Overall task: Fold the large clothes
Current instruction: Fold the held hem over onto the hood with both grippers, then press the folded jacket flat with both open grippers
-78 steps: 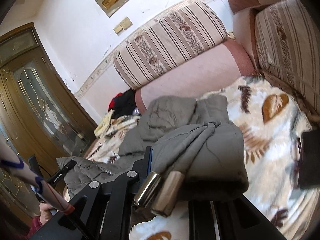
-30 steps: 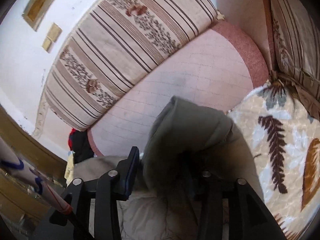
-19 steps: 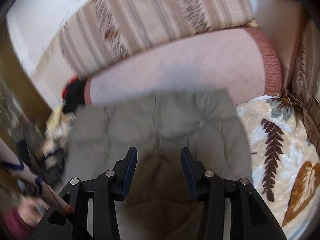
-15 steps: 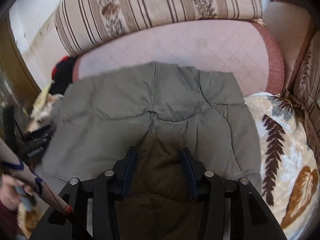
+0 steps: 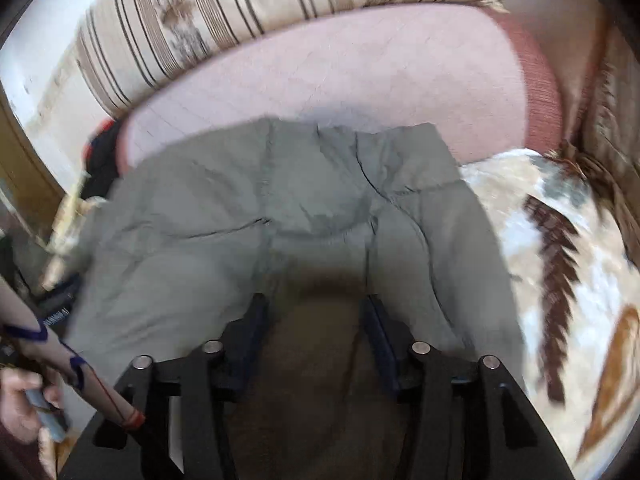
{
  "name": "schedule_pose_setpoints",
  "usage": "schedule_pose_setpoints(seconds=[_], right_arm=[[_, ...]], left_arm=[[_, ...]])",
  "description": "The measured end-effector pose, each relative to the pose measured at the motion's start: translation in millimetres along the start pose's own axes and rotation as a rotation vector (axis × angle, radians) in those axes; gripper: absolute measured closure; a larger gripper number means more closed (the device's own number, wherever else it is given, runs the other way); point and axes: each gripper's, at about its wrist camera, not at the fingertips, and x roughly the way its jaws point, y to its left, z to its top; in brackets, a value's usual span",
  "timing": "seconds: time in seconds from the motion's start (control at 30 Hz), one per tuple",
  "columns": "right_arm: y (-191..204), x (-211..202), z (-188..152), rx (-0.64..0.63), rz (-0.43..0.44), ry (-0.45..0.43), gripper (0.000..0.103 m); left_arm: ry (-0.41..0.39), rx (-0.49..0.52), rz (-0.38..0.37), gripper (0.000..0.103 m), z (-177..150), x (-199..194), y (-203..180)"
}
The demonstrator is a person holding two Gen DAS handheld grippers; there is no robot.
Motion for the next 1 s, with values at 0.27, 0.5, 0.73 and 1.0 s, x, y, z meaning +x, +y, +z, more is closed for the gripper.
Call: schedule_pose_setpoints(seconds=[0.27,0.5,0.73,1.0], right_arm=[[0,-101,-106,0.037,0.025,-0.108,0.052],[17,-111,-109,0.067,-0.003,-0.161,0.058],[41,-73,-122,0.011,0.009,-0.172,0.058],[32,-32,-124,0.007,0.007,-0.083,0.058]], left_arm=[[-0.08,0.016,0.124,0.021,-88,-107,27],[-0.129,-0.169,0.161,0.021,-115,-125,59],[-0.092,-0.085,0.185,0.021,-120,-80,49],[-0.036,-0.114,0.188,0.007,-124,-52,57]])
